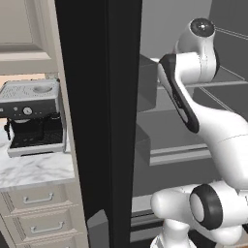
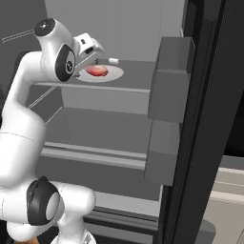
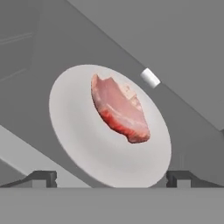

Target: Retrieve the steak from the fridge and place it on the saucepan with marinade on the stove.

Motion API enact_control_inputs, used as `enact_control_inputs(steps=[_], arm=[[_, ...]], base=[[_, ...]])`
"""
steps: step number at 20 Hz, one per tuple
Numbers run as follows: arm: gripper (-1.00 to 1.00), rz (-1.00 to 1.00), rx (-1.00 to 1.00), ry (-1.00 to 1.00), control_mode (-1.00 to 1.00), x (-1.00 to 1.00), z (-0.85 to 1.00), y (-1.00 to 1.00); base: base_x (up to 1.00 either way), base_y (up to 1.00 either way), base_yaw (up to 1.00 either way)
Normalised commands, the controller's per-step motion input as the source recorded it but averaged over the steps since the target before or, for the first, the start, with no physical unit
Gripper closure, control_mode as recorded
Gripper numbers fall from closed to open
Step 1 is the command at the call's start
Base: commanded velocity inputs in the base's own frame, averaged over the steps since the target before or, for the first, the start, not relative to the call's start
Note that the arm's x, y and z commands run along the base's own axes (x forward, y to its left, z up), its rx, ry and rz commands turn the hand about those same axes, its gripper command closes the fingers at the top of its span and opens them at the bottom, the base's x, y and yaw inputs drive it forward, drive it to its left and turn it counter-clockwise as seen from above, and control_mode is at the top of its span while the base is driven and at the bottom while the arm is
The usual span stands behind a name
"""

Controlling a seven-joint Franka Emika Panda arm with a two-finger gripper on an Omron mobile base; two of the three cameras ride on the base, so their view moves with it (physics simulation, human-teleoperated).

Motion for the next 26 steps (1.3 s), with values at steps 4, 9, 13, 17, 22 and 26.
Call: enact_control_inputs(steps=[4, 9, 13, 17, 22, 26], arm=[[-1.00, 0.00, 0.00, -0.03, -1.00, 0.09, -0.38, 0.09], [-1.00, 0.00, 0.00, 0.00, -1.00, 0.24, -0.13, 0.12], [-1.00, 0.00, 0.00, 0.00, -1.00, 0.39, 0.08, 0.00], [-1.00, 0.00, 0.00, 0.00, -1.00, 0.27, 0.12, 0.00], [-1.00, 0.00, 0.00, 0.04, -1.00, 0.10, 0.02, 0.03], [-1.00, 0.00, 0.00, 0.03, -1.00, 0.10, -0.02, 0.06]], base=[[0.00, 0.00, 0.00], [0.00, 0.00, 0.00], [0.00, 0.00, 0.00], [0.00, 0.00, 0.00], [0.00, 0.00, 0.00], [0.00, 0.00, 0.00]])
